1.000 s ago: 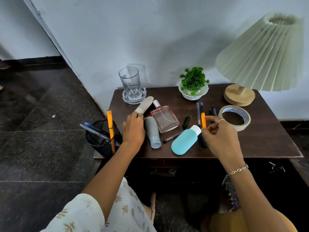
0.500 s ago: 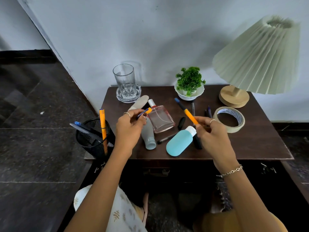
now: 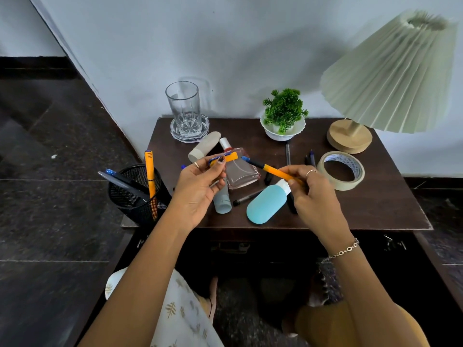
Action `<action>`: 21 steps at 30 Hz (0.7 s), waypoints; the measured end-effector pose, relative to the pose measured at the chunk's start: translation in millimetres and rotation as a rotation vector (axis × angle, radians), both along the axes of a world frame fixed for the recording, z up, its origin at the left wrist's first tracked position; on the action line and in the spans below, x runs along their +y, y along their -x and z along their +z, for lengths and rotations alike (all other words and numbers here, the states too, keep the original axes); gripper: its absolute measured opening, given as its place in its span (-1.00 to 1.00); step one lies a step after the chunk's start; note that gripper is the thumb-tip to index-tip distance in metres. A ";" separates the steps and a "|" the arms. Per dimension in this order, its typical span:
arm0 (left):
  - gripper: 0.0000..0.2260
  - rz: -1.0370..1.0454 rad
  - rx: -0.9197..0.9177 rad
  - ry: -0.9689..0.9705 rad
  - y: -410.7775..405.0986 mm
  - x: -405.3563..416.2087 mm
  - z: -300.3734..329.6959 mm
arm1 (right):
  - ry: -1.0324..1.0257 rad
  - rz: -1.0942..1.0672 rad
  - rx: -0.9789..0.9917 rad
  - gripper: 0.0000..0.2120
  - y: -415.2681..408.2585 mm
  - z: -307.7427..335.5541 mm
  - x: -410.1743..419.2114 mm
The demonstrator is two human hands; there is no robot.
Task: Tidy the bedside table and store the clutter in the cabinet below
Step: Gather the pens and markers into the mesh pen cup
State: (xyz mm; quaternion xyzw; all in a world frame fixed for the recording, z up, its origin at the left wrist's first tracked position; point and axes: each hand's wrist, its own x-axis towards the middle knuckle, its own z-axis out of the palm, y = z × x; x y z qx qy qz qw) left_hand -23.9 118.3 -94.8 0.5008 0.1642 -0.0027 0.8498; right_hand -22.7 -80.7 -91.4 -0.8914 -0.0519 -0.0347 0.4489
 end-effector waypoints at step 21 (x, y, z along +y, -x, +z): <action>-0.86 -0.050 -0.050 -0.142 -1.3 2.3 -5.7 | 0.044 0.008 -0.075 -0.77 2.2 4.8 0.7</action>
